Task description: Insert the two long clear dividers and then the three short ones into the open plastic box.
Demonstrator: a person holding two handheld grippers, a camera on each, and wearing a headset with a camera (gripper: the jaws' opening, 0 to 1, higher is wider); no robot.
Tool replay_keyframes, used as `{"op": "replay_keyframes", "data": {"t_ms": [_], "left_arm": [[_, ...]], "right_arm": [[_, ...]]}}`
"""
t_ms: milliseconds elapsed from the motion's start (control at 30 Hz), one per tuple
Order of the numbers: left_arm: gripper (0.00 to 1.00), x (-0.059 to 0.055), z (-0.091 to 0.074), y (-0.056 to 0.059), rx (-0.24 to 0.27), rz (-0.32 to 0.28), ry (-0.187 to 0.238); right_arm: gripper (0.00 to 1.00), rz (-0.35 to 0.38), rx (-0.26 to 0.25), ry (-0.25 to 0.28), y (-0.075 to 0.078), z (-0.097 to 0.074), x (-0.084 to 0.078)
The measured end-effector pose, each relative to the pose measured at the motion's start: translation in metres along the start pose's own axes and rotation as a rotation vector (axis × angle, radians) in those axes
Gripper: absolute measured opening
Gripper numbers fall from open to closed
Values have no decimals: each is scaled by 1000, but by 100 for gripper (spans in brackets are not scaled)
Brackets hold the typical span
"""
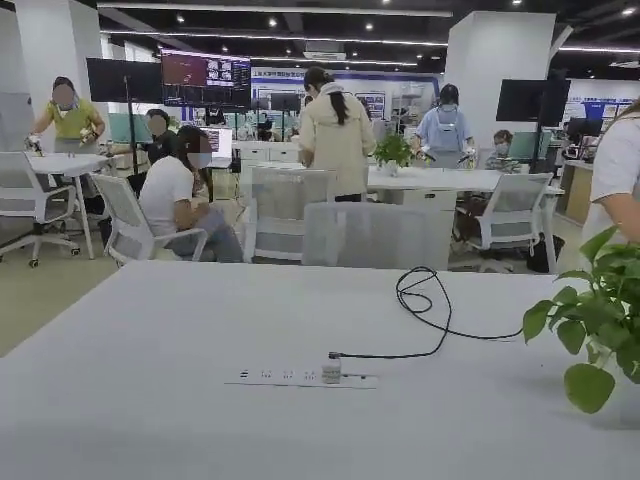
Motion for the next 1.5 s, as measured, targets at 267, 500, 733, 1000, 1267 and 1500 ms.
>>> {"op": "replay_keyframes", "data": {"t_ms": [267,500,733,1000,1267,1500], "left_arm": [[100,0,1,0,-1,-2,-4],[100,0,1,0,-3,-2,-3],[100,0,1,0,-4,-4,-5],[100,0,1,0,-5,-5,-6],[100,1,2,0,-8,-4,-6],[100,2,3,1,-12,-1,-7]], "right_arm": [[97,6,-2,1,0,-1,-1],[97,8,-2,4,0,0,-2],[97,10,-2,8,0,1,0],[97,11,1,10,-1,2,1],[97,14,-1,11,-1,1,0],[96,17,-3,12,-1,1,-1]]}}
Point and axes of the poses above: the centre of the closed fingertips' face, and the gripper's own axes: z roughly forward along the fingers, y roughly to its right, x roughly out of its top, the point moved 8 cm from there along -z, roughly backward along the fingers, and after that the axes turned 5 degrees about -y, right-handed, at the moved point
